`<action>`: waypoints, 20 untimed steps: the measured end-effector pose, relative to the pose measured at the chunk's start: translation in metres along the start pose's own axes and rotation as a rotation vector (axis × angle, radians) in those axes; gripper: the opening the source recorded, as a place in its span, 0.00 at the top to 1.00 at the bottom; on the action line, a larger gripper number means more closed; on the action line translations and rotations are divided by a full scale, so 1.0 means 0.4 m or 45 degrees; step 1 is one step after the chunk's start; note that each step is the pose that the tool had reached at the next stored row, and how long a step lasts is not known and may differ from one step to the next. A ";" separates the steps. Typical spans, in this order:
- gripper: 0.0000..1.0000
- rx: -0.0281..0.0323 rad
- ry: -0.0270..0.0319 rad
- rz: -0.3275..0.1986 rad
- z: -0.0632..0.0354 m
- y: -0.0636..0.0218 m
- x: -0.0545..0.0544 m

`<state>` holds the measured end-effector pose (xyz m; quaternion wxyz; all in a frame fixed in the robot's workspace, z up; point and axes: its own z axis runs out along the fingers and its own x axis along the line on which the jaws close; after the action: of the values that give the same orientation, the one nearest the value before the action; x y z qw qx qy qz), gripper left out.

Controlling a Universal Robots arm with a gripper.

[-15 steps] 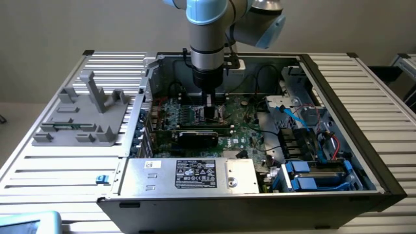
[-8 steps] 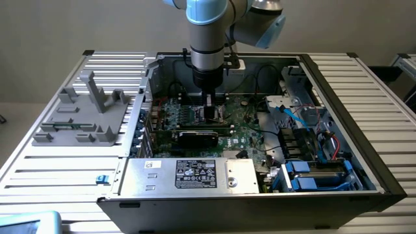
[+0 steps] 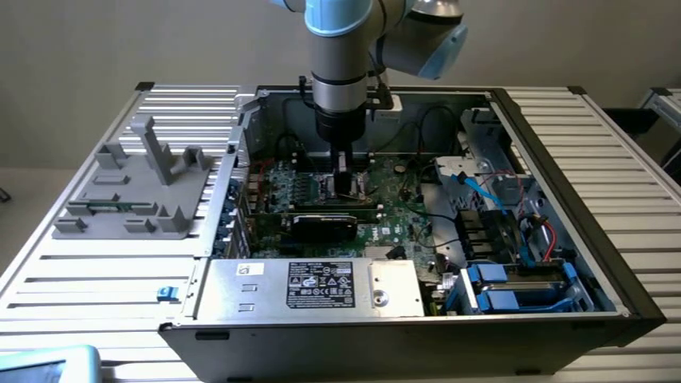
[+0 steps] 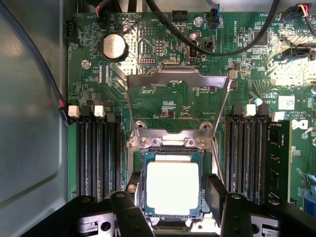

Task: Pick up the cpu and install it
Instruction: 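Place the cpu into insertion slot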

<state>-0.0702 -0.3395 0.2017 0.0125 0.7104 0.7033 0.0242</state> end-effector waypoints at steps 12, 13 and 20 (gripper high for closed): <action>0.36 -0.0048 0.0001 0.000 -0.096 0.005 0.001; 0.36 -0.0047 0.0000 0.000 -0.105 0.006 0.001; 0.36 -0.0048 0.0000 0.000 -0.155 0.015 0.000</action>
<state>-0.0673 -0.3405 0.2641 0.0138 0.7104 0.7032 0.0256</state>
